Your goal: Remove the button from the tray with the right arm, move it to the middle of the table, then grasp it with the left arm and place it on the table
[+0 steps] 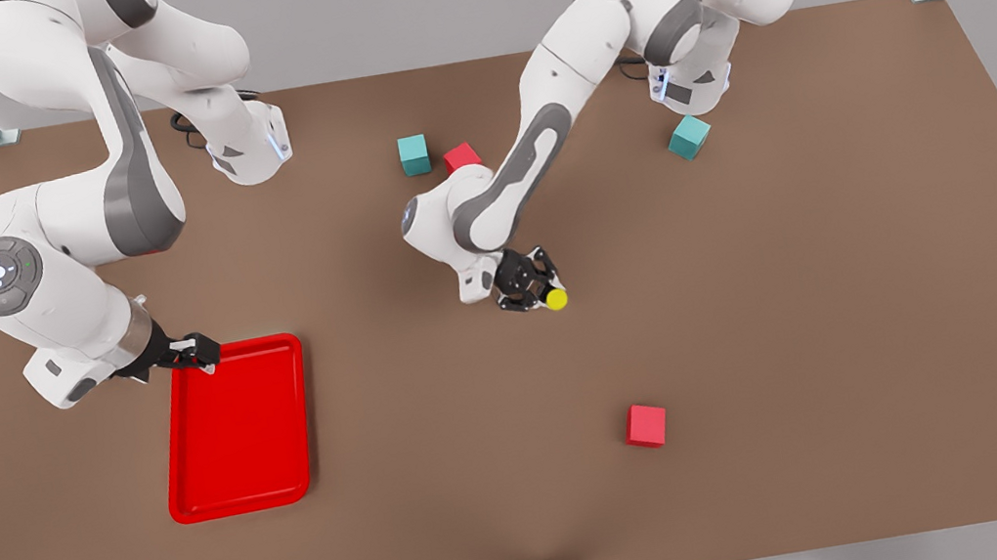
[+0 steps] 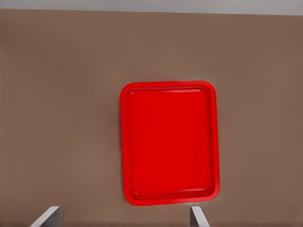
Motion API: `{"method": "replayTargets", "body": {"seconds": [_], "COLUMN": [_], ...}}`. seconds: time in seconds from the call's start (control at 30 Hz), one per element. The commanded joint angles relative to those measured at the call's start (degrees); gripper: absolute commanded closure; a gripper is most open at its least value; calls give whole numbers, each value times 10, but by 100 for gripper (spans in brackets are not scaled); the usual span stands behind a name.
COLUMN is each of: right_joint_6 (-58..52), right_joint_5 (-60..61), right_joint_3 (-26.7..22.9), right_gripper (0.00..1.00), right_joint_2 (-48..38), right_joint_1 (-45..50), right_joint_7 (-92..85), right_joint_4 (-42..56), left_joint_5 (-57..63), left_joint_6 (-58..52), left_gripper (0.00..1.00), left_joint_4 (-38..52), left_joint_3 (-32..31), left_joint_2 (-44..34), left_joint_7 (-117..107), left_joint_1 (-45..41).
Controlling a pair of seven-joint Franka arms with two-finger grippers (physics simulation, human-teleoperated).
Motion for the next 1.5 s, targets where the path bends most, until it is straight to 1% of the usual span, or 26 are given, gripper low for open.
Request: {"method": "replayTargets", "body": {"seconds": [0.0,0.13,0.27,0.37,0.4,0.5,0.63,0.77,0.87,0.9,0.93,1.3,1.47], "right_joint_6": [0,0,0,0,0,0,0,0,0,0,0,0,0], "right_joint_5": [0,0,0,0,0,0,0,0,0,0,0,0,0], "right_joint_3": [0,0,0,0,0,0,0,0,0,0,0,0,0], "right_gripper": [0,0,0,0,0,0,0,0,0,0,0,0,0], "right_joint_2": [-1,-1,-1,-1,-1,-1,-1,-1,-1,-1,-1,-1,-1], "right_joint_1": [0,0,0,0,-1,-2,-2,-2,-2,-2,-2,-2,-2], "right_joint_7": [-6,-6,-6,-6,-6,-7,-6,-6,-6,-7,-7,-7,-6], "right_joint_4": [0,0,0,0,0,0,0,0,0,0,0,0,1], "left_joint_5": [104,164,184,195,195,190,187,181,173,173,173,173,176], "left_joint_6": [-56,-56,-51,-51,-52,-56,-75,-87,-85,-85,-85,-87,-90], "left_gripper": [55,55,55,55,55,55,55,55,55,46,0,0,0], "left_joint_4": [0,-21,-21,-41,-48,-53,-54,-66,-66,-66,-66,-65,-64], "left_joint_3": [0,0,0,0,0,-1,-1,-1,-1,-1,-1,1,7], "left_joint_2": [19,43,69,73,73,70,70,71,73,73,73,65,24], "left_joint_7": [-866,-859,-853,-850,-815,-611,-425,-335,-335,-335,-336,-337,-330], "left_joint_1": [-10,-14,-12,-13,-13,-15,-14,-12,-11,-11,-11,-10,-6]}}
